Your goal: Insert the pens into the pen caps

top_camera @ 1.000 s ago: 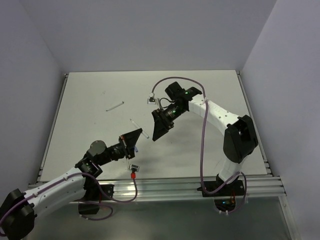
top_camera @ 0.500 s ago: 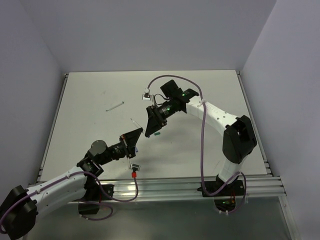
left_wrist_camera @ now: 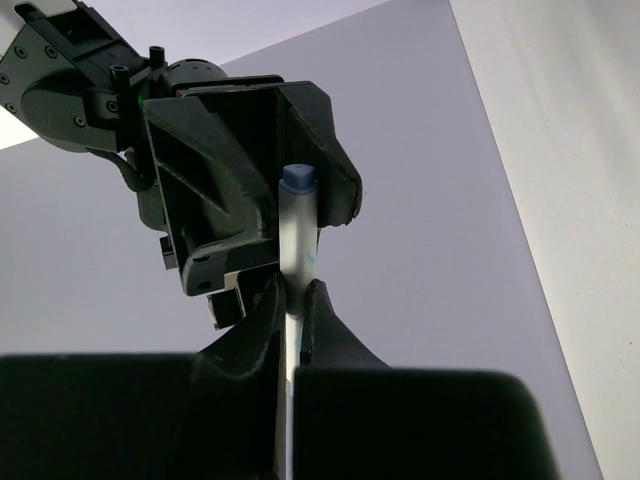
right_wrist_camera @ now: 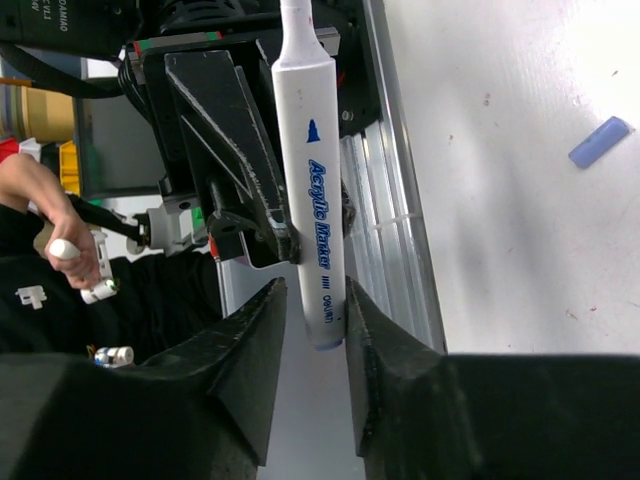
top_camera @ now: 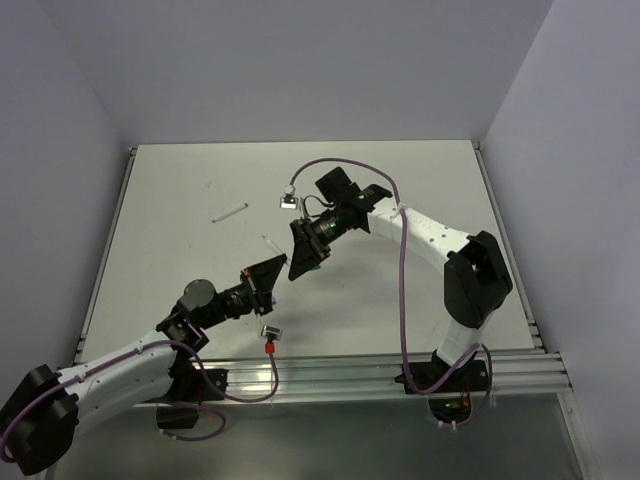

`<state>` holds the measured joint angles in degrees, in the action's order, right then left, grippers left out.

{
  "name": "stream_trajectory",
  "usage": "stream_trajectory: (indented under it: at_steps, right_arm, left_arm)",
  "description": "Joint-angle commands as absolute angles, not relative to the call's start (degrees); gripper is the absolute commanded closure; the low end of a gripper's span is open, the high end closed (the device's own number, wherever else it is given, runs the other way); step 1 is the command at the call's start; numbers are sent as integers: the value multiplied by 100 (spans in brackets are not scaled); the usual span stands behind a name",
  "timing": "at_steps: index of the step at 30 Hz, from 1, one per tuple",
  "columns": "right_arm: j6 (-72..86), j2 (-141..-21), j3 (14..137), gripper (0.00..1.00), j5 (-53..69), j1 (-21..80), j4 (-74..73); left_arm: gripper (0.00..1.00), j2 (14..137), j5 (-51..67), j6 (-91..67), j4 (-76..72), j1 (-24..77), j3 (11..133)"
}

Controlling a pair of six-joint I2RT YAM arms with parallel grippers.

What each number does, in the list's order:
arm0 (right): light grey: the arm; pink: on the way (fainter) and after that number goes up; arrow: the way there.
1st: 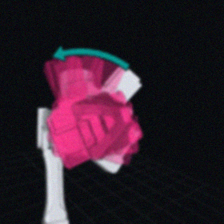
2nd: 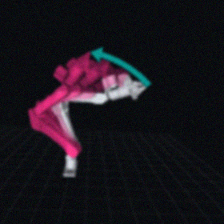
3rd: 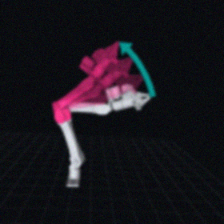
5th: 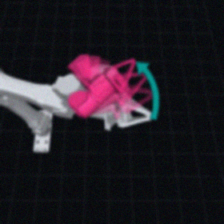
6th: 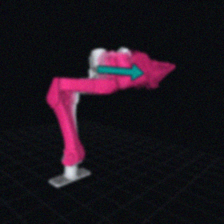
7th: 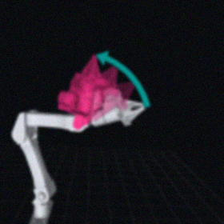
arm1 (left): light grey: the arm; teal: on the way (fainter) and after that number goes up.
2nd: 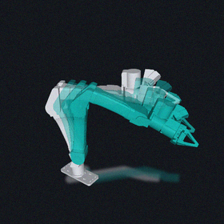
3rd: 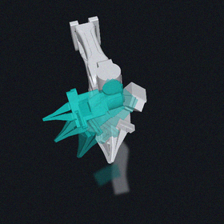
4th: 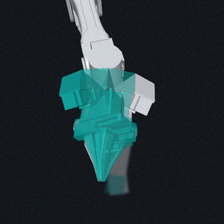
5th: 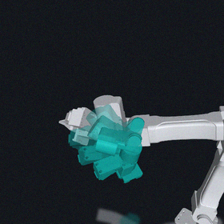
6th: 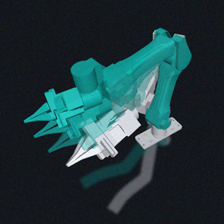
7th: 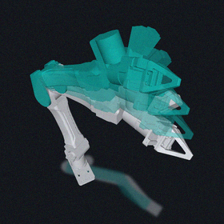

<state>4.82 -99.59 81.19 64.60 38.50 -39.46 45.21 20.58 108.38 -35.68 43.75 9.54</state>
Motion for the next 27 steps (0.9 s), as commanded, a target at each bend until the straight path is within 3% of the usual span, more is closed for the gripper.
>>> stream_trajectory:
  at_steps: [1,8,9,10,11,12,14,16,17,19,24,27]
  right_arm:
    - [527,-9826,8095,64,6627,3911,-3735]
    - [589,-9835,8060,77,6697,3911,-3700]
    - [589,-9835,8051,81,6697,3911,-3691]
    - [589,-9826,8042,94,6706,3911,-3683]
    - [589,-9826,8033,100,6706,3911,-3674]
    - [580,-9791,8016,100,6671,3902,-3656]
    - [563,-9756,7998,100,6592,3911,-3656]
    - [519,-9660,7954,100,6470,3885,-3656]
    - [492,-9581,7928,100,6408,3859,-3656]
    - [448,-9510,7840,100,6250,3780,-3656]
    - [396,-9273,7699,100,5960,3131,-3700]
    - [229,-9036,7594,100,5661,2489,-3718]
  left_arm:
    - [100,4561,2065,10802,-3876,4386,976]
    - [100,4483,2145,10793,-3780,4386,967]
    - [100,4482,2162,10793,-3805,4386,949]
    - [98,4465,2180,10802,-3814,4386,923]
    - [94,4456,2197,10810,-3823,4394,905]
    - [88,4447,2197,10811,-3832,4386,897]
    - [53,4421,2171,10828,-3762,4386,879]
    - [28,4369,2119,10776,-3709,4386,888]
    - [24,4325,2049,10758,-3613,4386,888]
    - [21,4071,1934,10635,-3228,4386,1088]
    - [19,3437,1671,10021,582,4386,2344]
    - [23,3638,1442,9380,2080,4386,3110]
